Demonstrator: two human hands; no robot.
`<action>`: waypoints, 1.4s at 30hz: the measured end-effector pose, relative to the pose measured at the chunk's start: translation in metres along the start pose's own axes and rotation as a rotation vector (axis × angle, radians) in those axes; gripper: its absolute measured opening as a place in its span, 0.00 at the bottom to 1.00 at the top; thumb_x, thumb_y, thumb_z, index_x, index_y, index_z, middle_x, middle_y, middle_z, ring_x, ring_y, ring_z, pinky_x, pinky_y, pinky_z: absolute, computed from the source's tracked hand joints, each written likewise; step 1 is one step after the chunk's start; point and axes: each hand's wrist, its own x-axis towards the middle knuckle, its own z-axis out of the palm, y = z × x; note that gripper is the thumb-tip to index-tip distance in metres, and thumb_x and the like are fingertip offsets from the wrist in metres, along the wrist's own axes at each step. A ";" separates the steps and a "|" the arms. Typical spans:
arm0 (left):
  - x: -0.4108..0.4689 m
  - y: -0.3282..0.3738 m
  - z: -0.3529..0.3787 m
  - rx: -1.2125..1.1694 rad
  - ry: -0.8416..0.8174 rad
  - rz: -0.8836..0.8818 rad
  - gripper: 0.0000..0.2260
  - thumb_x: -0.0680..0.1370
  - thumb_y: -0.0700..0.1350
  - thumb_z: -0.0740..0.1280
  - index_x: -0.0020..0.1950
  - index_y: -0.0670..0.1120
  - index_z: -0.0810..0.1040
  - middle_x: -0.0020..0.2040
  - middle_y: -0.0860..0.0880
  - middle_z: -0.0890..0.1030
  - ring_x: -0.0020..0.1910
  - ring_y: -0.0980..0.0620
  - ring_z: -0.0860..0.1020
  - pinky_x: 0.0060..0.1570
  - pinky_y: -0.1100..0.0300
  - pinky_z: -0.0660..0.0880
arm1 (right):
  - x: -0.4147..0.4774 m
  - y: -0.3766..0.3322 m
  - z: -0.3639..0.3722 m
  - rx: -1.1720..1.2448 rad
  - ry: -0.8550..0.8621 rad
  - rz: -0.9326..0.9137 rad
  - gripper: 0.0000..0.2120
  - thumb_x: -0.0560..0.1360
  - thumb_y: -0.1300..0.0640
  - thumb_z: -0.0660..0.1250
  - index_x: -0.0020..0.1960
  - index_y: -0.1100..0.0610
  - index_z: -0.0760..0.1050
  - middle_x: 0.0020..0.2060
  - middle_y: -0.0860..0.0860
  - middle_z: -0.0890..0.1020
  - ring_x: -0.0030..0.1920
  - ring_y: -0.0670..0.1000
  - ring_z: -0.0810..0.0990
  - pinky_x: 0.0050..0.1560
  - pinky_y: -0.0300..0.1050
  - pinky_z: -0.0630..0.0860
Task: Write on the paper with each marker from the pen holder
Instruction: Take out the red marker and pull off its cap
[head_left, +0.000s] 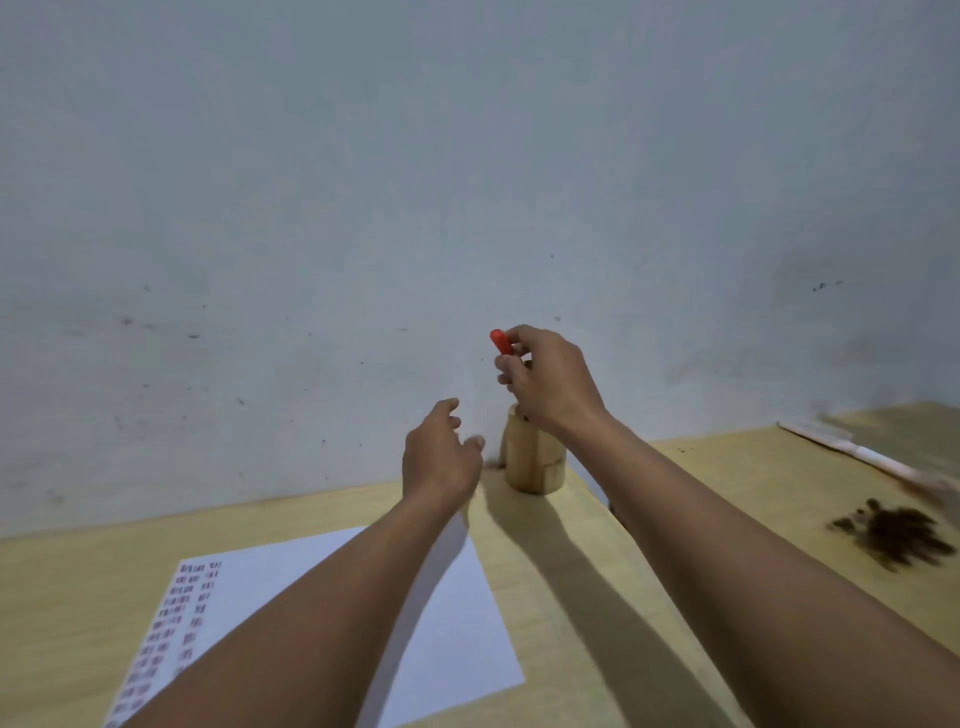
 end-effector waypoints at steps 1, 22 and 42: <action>-0.004 0.004 -0.013 -0.022 0.041 0.012 0.23 0.79 0.41 0.67 0.74 0.48 0.71 0.64 0.47 0.80 0.59 0.49 0.79 0.59 0.55 0.75 | -0.004 -0.006 0.000 -0.032 -0.010 -0.009 0.10 0.82 0.63 0.62 0.60 0.60 0.80 0.47 0.53 0.84 0.45 0.52 0.85 0.45 0.49 0.82; -0.085 0.032 -0.175 -0.414 0.152 0.087 0.07 0.78 0.42 0.71 0.41 0.49 0.86 0.36 0.47 0.86 0.42 0.46 0.85 0.52 0.48 0.83 | -0.109 -0.118 0.031 -0.160 0.128 -0.143 0.09 0.80 0.51 0.67 0.47 0.56 0.75 0.44 0.49 0.78 0.37 0.55 0.79 0.38 0.51 0.75; -0.112 -0.025 -0.256 -0.097 0.203 0.076 0.06 0.77 0.46 0.71 0.41 0.50 0.85 0.38 0.52 0.87 0.41 0.48 0.85 0.48 0.49 0.83 | -0.148 -0.176 0.084 1.130 -0.150 0.618 0.06 0.77 0.64 0.66 0.45 0.65 0.79 0.33 0.55 0.78 0.30 0.49 0.75 0.31 0.38 0.78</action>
